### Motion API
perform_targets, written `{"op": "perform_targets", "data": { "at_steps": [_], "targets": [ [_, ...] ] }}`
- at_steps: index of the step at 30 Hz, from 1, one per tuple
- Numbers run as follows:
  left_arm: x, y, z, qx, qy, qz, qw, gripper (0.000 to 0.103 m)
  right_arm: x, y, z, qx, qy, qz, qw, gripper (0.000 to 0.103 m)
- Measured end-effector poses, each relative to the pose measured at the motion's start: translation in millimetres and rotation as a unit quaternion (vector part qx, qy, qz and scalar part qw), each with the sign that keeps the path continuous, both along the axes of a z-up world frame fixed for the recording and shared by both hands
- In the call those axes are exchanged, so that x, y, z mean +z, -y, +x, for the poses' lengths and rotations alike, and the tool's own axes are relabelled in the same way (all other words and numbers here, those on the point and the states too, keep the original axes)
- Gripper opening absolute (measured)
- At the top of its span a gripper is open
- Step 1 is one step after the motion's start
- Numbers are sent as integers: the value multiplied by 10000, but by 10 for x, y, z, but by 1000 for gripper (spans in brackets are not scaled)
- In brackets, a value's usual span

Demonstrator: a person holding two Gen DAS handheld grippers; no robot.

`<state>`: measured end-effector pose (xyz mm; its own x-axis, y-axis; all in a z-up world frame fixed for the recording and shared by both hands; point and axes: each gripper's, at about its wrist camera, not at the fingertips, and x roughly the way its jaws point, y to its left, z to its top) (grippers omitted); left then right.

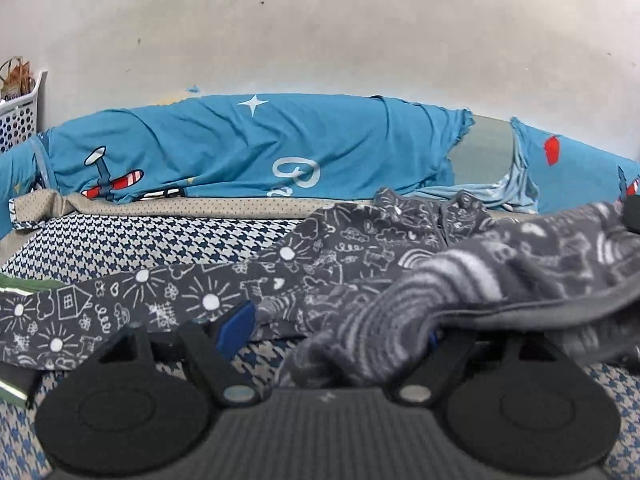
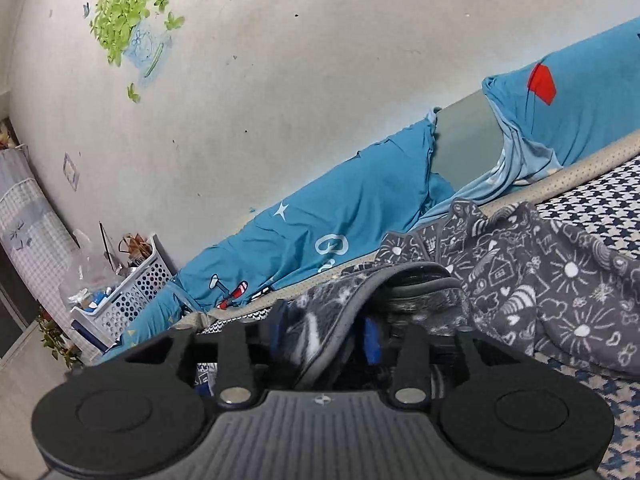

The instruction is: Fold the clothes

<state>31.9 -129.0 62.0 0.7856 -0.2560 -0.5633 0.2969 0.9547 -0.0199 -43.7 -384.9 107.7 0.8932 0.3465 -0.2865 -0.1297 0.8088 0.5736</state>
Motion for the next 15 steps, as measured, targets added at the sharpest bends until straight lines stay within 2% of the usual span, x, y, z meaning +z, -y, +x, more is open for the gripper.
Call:
{"op": "perform_targets", "data": {
  "at_steps": [5,9,12,15],
  "targets": [
    [-28,-117,282,337,-370,-499,9975,78,-3,111,-40,-393,123,119,9991,58],
    [-64,-171,470,475,-649,-822,9934,78,2,132,-43,-623,95,-97,9980,58],
    [-97,-161,575,581,-802,-910,9909,78,26,71,-66,-430,106,-288,9986,58],
    [-106,-158,640,650,-872,-993,9891,78,58,-61,-131,-246,135,-695,9972,58]
  ]
}}
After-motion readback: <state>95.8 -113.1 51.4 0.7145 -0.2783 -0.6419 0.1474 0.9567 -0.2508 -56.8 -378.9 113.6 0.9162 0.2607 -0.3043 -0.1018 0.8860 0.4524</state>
